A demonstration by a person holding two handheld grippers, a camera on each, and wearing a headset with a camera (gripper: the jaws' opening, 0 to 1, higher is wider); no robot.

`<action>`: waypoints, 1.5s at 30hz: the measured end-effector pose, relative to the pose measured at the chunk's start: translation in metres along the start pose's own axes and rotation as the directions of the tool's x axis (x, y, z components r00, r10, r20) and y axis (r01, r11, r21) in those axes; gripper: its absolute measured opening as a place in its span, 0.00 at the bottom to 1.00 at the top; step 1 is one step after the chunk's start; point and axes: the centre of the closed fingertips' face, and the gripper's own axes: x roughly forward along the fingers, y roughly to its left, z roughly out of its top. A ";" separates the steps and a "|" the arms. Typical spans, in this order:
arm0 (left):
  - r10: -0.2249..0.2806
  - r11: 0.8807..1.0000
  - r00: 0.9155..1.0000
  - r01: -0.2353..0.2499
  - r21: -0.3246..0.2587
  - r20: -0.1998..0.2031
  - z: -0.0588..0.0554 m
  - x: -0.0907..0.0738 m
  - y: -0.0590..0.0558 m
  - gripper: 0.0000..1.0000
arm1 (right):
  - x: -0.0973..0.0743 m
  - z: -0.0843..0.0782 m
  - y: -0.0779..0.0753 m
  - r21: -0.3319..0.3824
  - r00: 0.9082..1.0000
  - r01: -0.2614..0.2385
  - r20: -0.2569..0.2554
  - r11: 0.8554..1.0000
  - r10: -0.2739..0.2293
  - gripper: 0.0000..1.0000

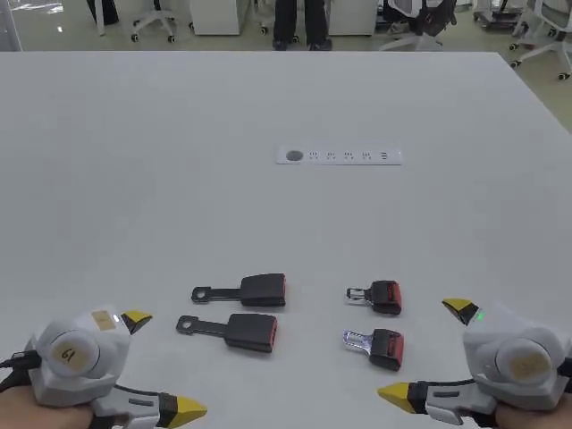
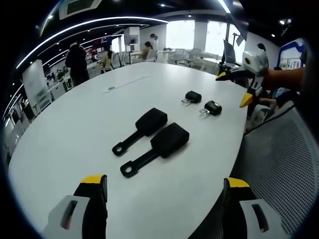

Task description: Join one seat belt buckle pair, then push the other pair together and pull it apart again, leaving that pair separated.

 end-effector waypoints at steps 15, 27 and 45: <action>0.002 1.000 1.000 -0.002 -0.032 0.008 0.006 0.001 0.001 0.96 | 0.003 -0.006 0.002 -0.007 0.999 -0.008 -0.042 1.000 0.008 0.93; -0.008 1.000 0.999 0.009 -0.026 0.034 0.004 0.004 0.002 0.87 | 0.004 -0.011 0.002 -0.029 0.998 -0.019 -0.062 0.999 0.017 0.81; -0.102 0.981 0.994 0.108 0.159 -0.048 0.010 0.030 -0.009 0.62 | 0.019 -0.016 0.006 -0.131 0.991 -0.102 -0.102 0.986 0.089 0.57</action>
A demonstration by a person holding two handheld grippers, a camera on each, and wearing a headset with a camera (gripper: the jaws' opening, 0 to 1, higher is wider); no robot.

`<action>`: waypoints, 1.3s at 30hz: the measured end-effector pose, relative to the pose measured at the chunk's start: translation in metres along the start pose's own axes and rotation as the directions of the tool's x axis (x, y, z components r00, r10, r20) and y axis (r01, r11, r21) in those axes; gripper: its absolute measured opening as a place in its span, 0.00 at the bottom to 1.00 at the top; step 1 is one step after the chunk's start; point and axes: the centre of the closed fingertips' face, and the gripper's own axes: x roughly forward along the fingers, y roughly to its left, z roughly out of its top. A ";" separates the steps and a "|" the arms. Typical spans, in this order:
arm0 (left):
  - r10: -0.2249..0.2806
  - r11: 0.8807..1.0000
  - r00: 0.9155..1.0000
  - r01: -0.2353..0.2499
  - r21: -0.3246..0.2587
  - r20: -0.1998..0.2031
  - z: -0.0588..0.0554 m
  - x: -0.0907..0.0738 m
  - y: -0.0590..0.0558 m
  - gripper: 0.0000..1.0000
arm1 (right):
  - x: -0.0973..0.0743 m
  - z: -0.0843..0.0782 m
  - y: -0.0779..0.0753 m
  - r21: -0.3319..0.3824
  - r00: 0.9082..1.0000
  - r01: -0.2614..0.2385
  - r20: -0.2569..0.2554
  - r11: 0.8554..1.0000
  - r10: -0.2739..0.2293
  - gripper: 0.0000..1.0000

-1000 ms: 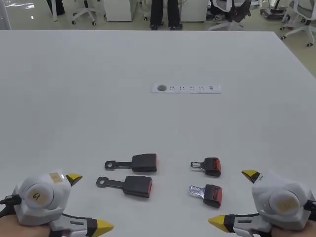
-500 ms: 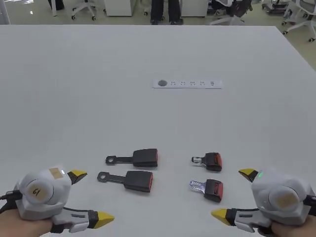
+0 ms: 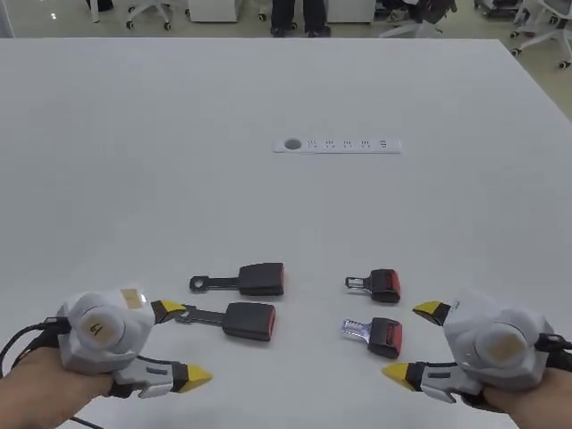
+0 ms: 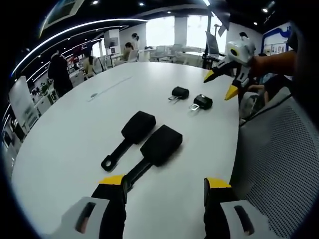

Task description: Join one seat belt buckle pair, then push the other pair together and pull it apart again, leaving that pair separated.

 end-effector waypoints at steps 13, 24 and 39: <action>-0.032 0.993 0.999 0.036 0.108 -0.036 0.019 0.014 0.011 0.58 | 0.013 -0.001 -0.006 -0.076 0.998 -0.045 -0.050 0.996 0.041 0.53; -0.118 0.972 0.988 0.134 0.194 -0.095 0.030 0.034 0.011 0.50 | 0.025 -0.006 -0.006 -0.099 0.992 -0.094 -0.096 0.991 0.085 0.46; -0.176 0.933 0.966 0.225 0.281 -0.189 0.030 0.057 0.018 0.43 | 0.037 -0.016 -0.009 -0.102 0.976 -0.165 -0.161 0.981 0.148 0.40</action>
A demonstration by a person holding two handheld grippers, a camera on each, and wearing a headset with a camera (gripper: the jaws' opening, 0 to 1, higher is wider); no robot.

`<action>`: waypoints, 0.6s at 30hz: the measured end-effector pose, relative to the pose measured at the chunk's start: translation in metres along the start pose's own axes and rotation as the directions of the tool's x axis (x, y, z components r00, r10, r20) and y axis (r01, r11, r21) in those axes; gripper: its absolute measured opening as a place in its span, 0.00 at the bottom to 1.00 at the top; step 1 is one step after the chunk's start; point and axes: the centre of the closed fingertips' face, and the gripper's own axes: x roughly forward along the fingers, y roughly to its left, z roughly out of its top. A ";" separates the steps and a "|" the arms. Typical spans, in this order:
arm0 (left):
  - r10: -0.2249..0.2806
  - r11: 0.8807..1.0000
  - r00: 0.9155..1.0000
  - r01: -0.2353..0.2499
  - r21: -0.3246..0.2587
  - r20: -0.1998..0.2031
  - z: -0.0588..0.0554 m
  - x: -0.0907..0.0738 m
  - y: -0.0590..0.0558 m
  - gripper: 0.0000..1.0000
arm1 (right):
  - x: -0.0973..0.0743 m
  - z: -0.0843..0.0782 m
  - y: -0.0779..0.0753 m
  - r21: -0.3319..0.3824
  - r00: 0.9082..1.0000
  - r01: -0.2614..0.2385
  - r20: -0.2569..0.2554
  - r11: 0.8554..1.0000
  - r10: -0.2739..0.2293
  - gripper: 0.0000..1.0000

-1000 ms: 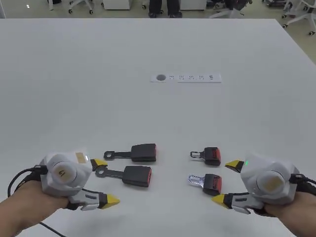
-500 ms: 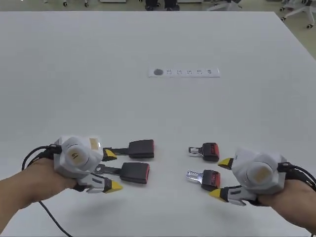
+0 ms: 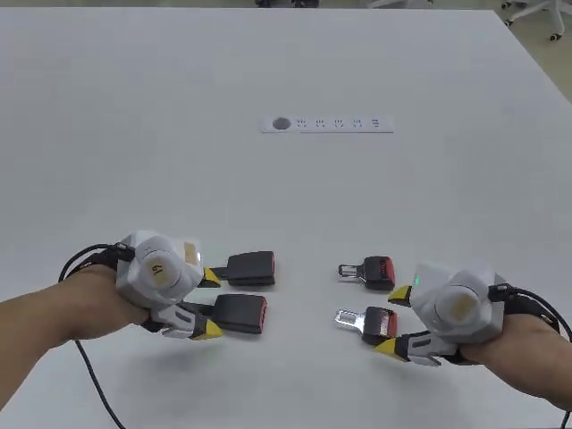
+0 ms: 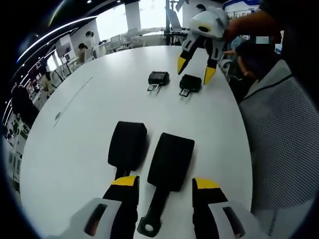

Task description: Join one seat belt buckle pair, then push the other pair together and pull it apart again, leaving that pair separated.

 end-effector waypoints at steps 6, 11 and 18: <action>-0.030 0.998 0.999 0.031 0.048 -0.017 0.004 0.008 0.001 0.41 | 0.008 -0.003 0.001 -0.024 0.999 -0.042 -0.024 0.999 0.041 0.36; -0.051 0.996 0.998 0.052 0.068 -0.026 0.005 0.014 0.000 0.38 | 0.010 -0.003 0.001 -0.041 0.997 -0.064 -0.037 0.997 0.062 0.34; -0.061 0.995 0.997 0.065 0.081 -0.049 -0.001 0.018 -0.001 0.34 | 0.016 -0.004 0.001 -0.052 0.995 -0.091 -0.052 0.995 0.088 0.32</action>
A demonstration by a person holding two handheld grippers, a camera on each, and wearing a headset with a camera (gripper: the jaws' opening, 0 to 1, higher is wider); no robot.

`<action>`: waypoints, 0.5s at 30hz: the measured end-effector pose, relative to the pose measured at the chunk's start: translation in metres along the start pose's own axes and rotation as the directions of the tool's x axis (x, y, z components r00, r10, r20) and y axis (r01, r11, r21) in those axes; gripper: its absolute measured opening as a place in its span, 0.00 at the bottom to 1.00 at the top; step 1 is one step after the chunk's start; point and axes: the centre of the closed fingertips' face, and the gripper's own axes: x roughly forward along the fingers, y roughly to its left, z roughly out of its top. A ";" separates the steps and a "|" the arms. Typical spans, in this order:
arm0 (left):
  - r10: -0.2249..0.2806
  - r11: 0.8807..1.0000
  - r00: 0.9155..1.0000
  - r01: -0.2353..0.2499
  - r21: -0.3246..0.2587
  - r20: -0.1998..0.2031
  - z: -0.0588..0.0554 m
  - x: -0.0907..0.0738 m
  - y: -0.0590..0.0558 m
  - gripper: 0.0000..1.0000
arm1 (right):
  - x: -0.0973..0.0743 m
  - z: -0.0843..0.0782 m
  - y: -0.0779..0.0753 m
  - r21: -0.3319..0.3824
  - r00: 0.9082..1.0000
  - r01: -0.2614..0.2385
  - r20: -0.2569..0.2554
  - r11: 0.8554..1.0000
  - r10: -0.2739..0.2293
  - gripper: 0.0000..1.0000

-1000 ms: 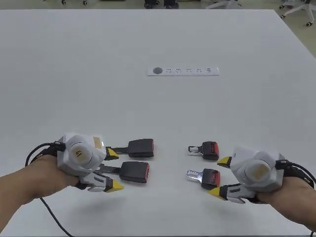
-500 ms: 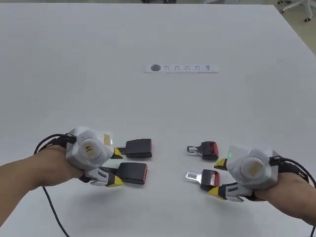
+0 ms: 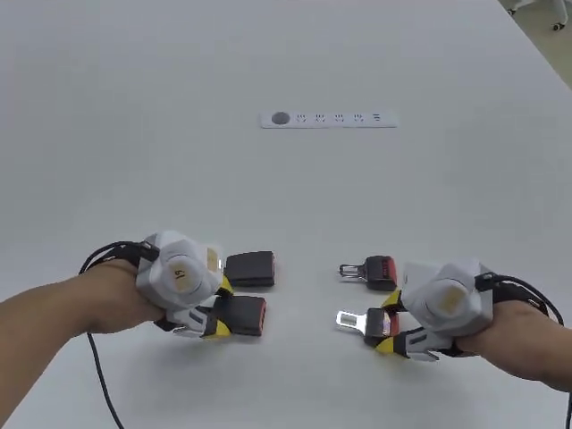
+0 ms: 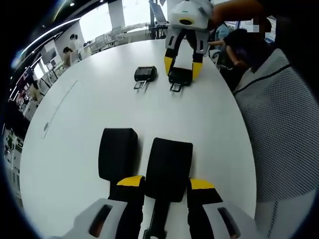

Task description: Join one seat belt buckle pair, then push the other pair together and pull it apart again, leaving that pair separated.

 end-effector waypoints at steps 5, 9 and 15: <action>-0.001 1.000 1.000 0.001 0.004 -0.005 -0.002 0.001 0.000 0.34 | 0.001 -0.001 0.001 -0.018 1.000 -0.016 -0.004 1.000 0.016 0.32; 0.006 1.000 1.000 -0.006 0.017 -0.014 -0.003 0.003 0.001 0.34 | 0.001 -0.002 0.001 -0.053 0.999 -0.034 -0.018 0.998 0.033 0.32; 0.021 0.999 0.999 -0.020 0.032 -0.026 -0.004 0.003 0.001 0.33 | 0.004 -0.004 0.001 -0.093 0.998 -0.054 -0.040 0.994 0.050 0.33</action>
